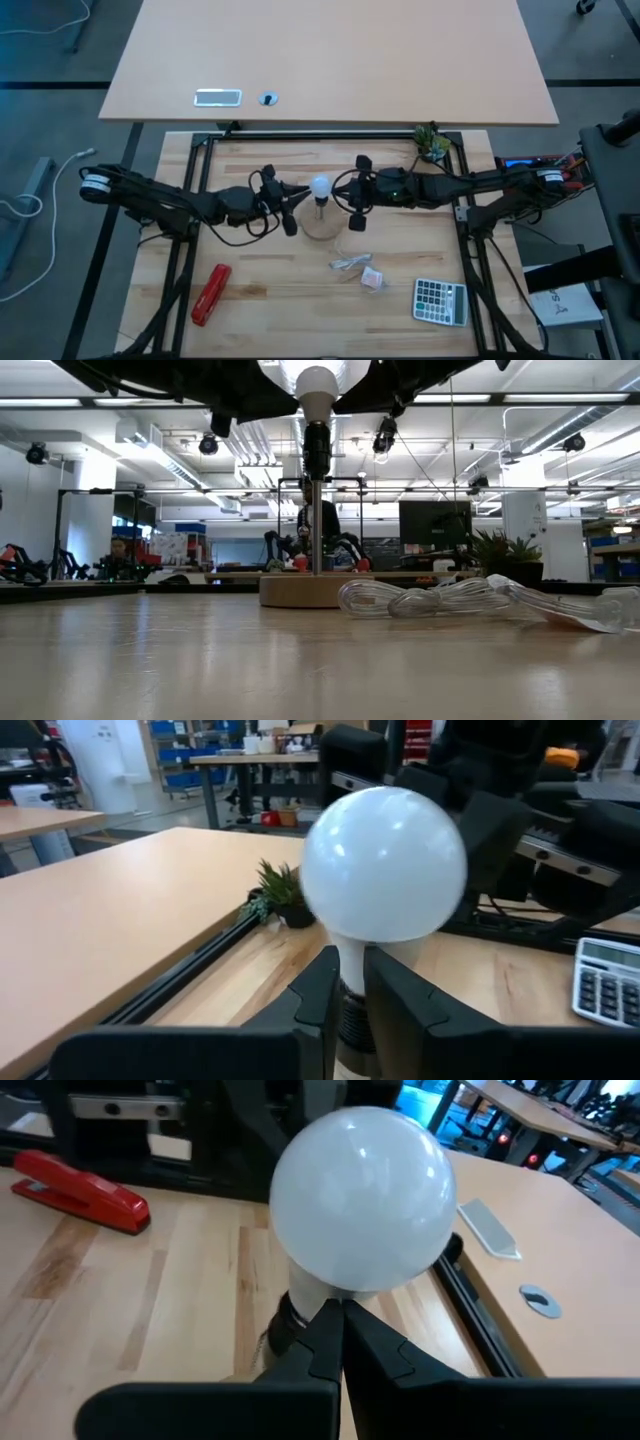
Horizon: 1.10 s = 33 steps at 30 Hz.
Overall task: Screw lightbulb
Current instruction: Insert the lightbulb into the lamp
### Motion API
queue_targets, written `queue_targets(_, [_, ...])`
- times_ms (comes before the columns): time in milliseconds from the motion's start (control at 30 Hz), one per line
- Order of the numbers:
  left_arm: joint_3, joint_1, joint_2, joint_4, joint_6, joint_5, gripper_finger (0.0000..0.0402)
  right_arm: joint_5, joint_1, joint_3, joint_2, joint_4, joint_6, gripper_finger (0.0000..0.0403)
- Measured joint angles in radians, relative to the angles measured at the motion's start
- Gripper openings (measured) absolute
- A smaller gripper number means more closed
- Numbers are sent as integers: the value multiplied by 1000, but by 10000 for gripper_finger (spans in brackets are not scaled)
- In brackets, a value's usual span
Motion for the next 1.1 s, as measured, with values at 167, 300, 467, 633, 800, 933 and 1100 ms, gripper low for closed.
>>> queue_targets(167, [0,0,0,-8,-3,-1,41,-4,1,0,-3,-7,29,0])
queue_targets(300, [0,-15,-13,-8,-3,-1,41,41,0,0,-15,-27,37,0])
queue_targets(467, [0,-55,-17,-8,-10,0,41,51,-2,0,-15,-41,34,0])
queue_targets(633, [0,-61,-17,-7,1,2,41,51,-2,0,-15,-8,13,0])
queue_targets(800, [0,-50,-17,15,32,0,41,49,-2,0,-15,-7,5,0])
queue_targets(933, [0,-39,-17,16,42,1,41,43,-2,0,-15,1,-8,0])
queue_targets(1100, [0,-27,-6,18,49,0,41,40,-2,0,-15,7,-11,0])
